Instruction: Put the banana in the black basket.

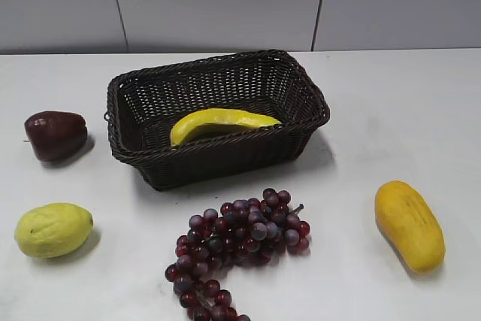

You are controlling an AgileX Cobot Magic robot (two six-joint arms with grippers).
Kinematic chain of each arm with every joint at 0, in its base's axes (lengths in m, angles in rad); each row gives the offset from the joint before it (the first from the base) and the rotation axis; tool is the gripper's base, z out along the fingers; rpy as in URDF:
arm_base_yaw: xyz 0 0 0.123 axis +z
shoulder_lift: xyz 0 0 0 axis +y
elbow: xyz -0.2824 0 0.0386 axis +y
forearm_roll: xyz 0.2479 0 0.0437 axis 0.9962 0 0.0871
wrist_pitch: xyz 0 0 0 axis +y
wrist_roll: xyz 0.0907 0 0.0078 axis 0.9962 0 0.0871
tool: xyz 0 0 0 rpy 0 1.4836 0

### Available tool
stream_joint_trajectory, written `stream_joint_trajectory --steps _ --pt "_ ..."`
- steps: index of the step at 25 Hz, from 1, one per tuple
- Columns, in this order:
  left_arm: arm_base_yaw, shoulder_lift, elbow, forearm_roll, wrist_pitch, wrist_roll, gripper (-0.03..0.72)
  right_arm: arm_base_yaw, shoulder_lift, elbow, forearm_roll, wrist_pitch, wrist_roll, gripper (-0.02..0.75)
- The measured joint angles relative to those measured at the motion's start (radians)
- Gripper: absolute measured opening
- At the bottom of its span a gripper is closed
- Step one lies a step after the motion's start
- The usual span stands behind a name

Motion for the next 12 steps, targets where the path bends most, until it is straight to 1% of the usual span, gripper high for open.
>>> stream_joint_trajectory --steps 12 --pt "0.000 0.000 0.000 0.000 0.000 -0.001 0.235 0.000 0.000 0.000 0.000 0.000 0.000 0.590"
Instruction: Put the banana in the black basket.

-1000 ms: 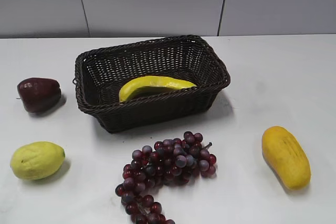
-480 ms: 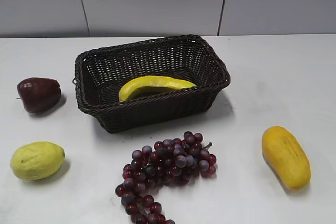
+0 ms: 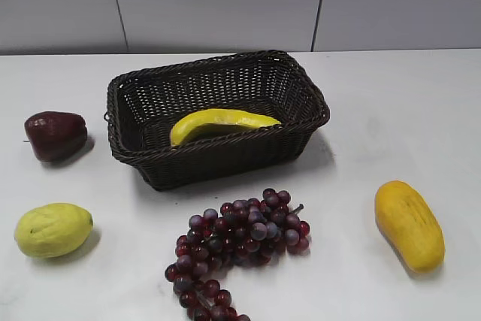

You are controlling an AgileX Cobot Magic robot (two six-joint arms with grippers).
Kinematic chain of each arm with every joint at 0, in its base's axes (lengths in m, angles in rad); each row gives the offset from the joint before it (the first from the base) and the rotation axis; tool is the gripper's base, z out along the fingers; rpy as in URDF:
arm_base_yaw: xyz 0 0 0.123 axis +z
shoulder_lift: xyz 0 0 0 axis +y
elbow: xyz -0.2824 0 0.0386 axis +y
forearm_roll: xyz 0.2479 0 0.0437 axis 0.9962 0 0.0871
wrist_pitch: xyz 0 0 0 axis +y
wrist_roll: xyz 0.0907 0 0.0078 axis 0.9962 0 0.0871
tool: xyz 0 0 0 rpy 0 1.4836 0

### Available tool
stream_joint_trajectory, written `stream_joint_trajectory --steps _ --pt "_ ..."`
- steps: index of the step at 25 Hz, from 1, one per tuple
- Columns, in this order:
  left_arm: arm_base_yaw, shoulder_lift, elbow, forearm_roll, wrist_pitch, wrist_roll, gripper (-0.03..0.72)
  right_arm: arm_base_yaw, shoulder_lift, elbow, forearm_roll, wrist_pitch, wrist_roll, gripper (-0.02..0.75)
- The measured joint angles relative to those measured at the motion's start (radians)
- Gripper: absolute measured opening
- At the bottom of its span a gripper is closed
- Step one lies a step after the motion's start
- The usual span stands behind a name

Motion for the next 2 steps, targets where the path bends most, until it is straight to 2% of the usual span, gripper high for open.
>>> stream_joint_trajectory --steps 2 --pt "0.000 0.000 0.000 0.000 0.000 0.001 0.235 0.000 0.000 0.000 0.000 0.000 0.000 0.590"
